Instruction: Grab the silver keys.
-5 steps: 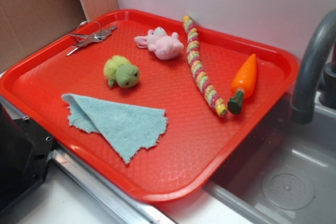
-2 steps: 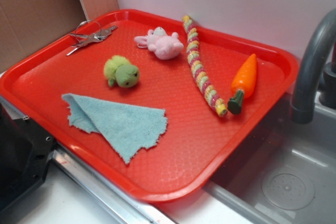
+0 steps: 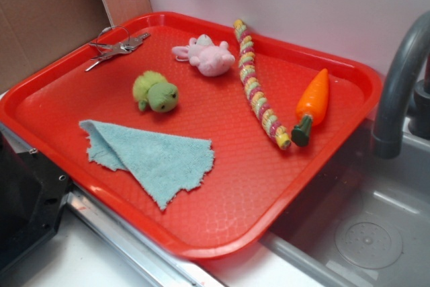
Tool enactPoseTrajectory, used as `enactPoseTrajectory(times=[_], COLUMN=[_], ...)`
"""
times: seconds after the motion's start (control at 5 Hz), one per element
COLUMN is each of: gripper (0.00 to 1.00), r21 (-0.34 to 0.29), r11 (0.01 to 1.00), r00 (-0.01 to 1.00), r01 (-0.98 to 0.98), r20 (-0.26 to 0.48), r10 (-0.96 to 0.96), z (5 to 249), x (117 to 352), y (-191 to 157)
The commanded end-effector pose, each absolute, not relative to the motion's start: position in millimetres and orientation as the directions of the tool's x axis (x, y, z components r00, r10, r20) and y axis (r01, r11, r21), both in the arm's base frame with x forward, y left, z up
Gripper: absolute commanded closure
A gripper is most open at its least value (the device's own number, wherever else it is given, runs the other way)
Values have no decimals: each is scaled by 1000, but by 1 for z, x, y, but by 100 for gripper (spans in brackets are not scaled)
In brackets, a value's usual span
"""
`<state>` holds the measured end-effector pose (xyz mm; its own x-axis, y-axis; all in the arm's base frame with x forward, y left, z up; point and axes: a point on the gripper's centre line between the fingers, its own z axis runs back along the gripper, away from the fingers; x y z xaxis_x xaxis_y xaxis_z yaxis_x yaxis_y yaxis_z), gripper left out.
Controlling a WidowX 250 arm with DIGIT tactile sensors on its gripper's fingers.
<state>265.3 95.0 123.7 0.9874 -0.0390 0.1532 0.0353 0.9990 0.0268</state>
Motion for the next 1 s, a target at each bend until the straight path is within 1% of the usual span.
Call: enactPoseTrajectory(times=[0.0,0.2,0.4,0.6,0.8], gripper=[0,0,0,0,0], r21=[60,75,93,68,119], r11=[998,997,995,997,992], r00=[986,989,993,993,995], r01=[30,26,36,26,45], r20=[162,145,111,111,84], r10=[-40,-36,-46,-33,-55], z=[117,115,104,95,84], x=[250,248,251,254,249], y=[99,106,115,120,127])
